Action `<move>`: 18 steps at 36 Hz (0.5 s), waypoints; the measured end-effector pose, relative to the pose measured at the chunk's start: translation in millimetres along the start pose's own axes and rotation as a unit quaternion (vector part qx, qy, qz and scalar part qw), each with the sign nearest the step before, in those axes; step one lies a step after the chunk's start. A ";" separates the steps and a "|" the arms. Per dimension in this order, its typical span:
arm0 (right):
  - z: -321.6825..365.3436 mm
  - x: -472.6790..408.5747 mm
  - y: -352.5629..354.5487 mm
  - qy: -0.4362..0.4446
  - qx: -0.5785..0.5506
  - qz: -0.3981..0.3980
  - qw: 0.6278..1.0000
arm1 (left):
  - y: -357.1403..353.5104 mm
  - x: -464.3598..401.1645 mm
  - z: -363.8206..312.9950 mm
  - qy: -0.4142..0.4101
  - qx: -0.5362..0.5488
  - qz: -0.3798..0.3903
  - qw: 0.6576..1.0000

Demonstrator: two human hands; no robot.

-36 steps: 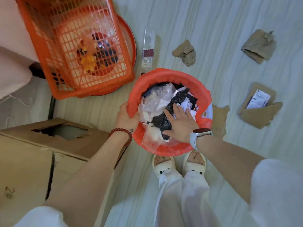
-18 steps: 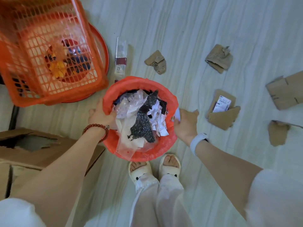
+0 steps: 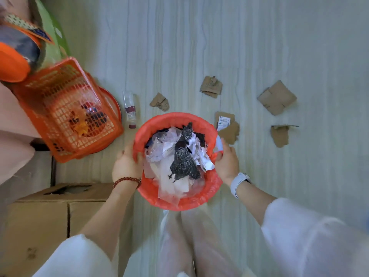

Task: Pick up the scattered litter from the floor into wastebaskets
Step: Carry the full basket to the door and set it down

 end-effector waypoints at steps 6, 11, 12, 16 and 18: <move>32.1 60.3 114.0 0.032 -0.009 -0.068 0.997 | 60.0 84.5 -55.6 -0.058 -0.005 -0.037 0.998; 30.6 103.1 189.9 0.028 -0.029 -0.135 0.990 | 92.0 137.1 -116.2 -0.149 -0.010 -0.049 0.988; 27.5 109.9 202.8 0.026 -0.034 -0.148 0.988 | 95.2 146.4 -130.0 -0.166 -0.018 -0.049 0.985; 5.3 128.3 250.5 0.009 -0.042 -0.204 0.978 | 94.4 178.9 -186.1 -0.214 -0.046 -0.044 0.975; -7.2 134.7 274.1 0.003 -0.055 -0.235 0.970 | 85.6 191.1 -214.3 -0.237 -0.046 -0.037 0.970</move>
Point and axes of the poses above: each hand's wrist, its own x-axis away from the middle knuckle, its own y-axis out of the back of the hand, z = x × y, the point moved 8 cm from there along -x, towards the middle knuckle, and after that the axes turned 15 degrees about y, right-handed, at the moved point
